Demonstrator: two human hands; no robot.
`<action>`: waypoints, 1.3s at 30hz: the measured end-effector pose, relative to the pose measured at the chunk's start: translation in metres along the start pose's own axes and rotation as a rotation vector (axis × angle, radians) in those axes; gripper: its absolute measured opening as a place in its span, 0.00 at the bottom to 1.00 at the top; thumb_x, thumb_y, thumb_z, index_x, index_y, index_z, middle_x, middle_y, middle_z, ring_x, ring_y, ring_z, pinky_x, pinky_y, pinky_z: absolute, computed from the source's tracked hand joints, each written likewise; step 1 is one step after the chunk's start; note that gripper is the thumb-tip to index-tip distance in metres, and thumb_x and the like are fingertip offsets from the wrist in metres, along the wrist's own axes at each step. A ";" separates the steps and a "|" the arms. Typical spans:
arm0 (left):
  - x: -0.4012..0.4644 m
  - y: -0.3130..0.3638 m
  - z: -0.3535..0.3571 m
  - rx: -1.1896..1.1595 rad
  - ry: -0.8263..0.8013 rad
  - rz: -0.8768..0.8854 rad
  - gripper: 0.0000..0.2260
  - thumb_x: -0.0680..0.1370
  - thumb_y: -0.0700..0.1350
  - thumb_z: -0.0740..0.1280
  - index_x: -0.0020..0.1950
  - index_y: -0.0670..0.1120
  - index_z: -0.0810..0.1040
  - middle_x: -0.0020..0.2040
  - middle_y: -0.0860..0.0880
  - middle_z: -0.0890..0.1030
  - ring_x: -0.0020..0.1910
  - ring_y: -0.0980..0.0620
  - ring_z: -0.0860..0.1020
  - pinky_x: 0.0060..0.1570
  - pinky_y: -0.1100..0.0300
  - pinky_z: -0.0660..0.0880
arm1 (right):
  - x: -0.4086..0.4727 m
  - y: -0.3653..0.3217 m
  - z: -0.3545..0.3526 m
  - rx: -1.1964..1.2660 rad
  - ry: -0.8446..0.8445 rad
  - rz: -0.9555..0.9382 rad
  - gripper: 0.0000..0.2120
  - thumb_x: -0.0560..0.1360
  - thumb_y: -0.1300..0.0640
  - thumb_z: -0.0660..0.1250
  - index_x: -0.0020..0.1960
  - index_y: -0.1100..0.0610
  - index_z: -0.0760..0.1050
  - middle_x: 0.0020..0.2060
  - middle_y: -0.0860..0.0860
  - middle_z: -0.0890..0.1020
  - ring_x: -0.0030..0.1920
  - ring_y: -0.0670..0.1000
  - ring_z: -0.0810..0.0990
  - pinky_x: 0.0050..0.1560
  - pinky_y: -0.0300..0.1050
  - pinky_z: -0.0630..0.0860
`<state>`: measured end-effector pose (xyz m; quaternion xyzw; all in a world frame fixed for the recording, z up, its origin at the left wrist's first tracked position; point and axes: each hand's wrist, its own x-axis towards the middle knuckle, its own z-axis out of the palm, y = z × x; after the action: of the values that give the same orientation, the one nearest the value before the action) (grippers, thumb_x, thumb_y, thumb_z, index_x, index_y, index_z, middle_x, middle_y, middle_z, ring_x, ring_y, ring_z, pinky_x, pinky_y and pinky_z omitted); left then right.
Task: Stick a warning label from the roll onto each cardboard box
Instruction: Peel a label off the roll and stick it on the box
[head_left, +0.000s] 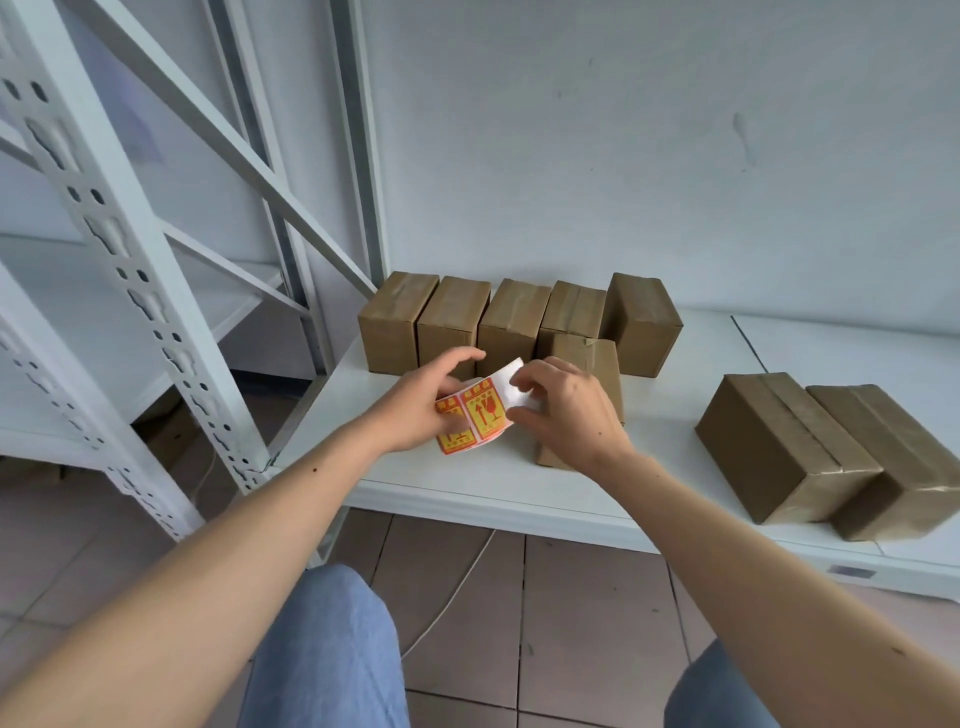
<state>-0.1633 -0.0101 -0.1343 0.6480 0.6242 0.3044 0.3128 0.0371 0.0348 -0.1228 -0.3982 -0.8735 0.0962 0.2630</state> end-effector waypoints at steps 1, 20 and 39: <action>0.002 0.002 0.002 -0.030 -0.001 0.019 0.35 0.72 0.38 0.74 0.72 0.58 0.62 0.56 0.52 0.82 0.59 0.53 0.79 0.59 0.48 0.77 | 0.002 0.001 0.000 0.037 -0.012 0.035 0.16 0.70 0.54 0.75 0.56 0.56 0.79 0.50 0.50 0.80 0.44 0.47 0.76 0.42 0.40 0.73; 0.026 0.005 0.017 0.047 0.084 0.043 0.33 0.72 0.34 0.73 0.72 0.52 0.66 0.58 0.50 0.82 0.60 0.51 0.79 0.56 0.51 0.77 | 0.010 0.032 -0.013 0.328 0.088 0.314 0.03 0.71 0.56 0.74 0.40 0.53 0.80 0.37 0.46 0.82 0.38 0.45 0.79 0.37 0.33 0.72; 0.061 0.020 0.048 0.173 0.293 0.080 0.19 0.71 0.49 0.69 0.61 0.52 0.74 0.48 0.53 0.73 0.45 0.51 0.75 0.43 0.53 0.74 | 0.040 0.096 -0.042 0.622 0.005 0.743 0.15 0.68 0.58 0.78 0.53 0.59 0.81 0.46 0.55 0.84 0.42 0.50 0.83 0.44 0.42 0.82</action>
<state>-0.1114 0.0489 -0.1478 0.6455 0.6606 0.3531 0.1493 0.0997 0.1264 -0.1084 -0.5861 -0.6013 0.4392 0.3195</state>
